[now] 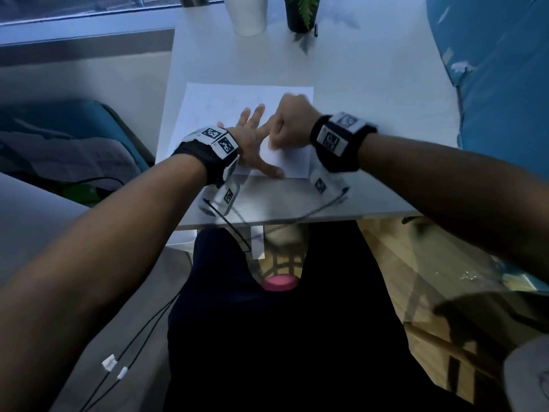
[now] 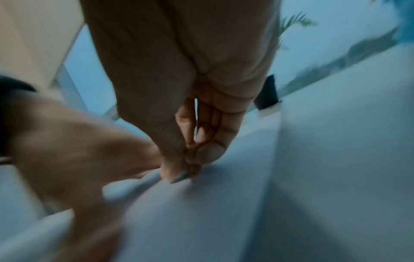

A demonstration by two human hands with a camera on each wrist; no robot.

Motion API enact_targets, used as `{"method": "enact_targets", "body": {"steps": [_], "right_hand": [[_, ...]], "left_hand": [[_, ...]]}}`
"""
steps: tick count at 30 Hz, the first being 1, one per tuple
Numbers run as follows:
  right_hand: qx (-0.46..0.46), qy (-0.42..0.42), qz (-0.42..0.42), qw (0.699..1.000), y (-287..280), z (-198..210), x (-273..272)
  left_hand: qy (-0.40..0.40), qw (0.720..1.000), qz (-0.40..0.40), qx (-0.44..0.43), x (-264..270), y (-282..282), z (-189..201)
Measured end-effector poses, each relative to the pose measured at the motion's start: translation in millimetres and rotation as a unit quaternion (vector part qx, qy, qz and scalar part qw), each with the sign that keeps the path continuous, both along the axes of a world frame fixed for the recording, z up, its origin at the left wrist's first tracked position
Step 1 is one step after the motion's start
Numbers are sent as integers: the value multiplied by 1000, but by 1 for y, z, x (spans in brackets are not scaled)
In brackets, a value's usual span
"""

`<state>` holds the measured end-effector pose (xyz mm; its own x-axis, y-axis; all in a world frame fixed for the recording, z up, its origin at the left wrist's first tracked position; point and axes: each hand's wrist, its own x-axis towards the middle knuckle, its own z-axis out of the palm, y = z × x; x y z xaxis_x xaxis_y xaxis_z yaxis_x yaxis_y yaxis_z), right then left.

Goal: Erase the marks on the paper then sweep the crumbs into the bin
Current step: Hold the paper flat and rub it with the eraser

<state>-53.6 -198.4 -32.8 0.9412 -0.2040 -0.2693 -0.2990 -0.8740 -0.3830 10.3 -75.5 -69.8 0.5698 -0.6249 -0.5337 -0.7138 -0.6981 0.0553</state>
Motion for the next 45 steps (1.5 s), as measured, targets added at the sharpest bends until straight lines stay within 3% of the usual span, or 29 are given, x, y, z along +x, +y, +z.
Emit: {"method": "enact_targets", "body": {"steps": [3, 7, 11, 15, 19, 23, 27, 31, 35, 39, 43, 45], "right_hand": [[1, -43, -36, 998, -14, 2, 11], [3, 7, 63, 998, 11, -1, -10], [9, -45, -35, 998, -15, 1, 11], [11, 20, 72, 997, 17, 3, -9], [11, -36, -50, 998, -10, -1, 15], [6, -23, 42, 999, 11, -6, 0], [6, -43, -56, 997, -16, -2, 15], [-10, -6, 69, 998, 9, -4, -4], [-19, -53, -32, 998, -18, 1, 13], [-13, -15, 80, 997, 17, 2, -4], [50, -66, -56, 995, -10, -4, 12], [51, -60, -8, 997, 1, -7, 7]], "left_hand": [[-16, 1000, -7, 6, 0, 0, 0], [2, 1000, 7, -1, 1, 0, 2], [-9, 1000, -5, 2, -1, 0, 1], [-3, 1000, 17, -10, -1, 2, 4], [-19, 1000, 2, -18, 1, 2, -2], [-11, 1000, 13, -20, 4, 1, -3], [-15, 1000, 6, -11, 3, 1, -3], [-5, 1000, 12, -18, 6, 3, -2], [-14, 1000, 0, -7, 4, 0, -2], [-1, 1000, 13, -3, 4, 3, 2], [-14, 1000, 0, 6, 1, 0, 1], [-7, 1000, 3, 6, 3, 2, 1]]}}
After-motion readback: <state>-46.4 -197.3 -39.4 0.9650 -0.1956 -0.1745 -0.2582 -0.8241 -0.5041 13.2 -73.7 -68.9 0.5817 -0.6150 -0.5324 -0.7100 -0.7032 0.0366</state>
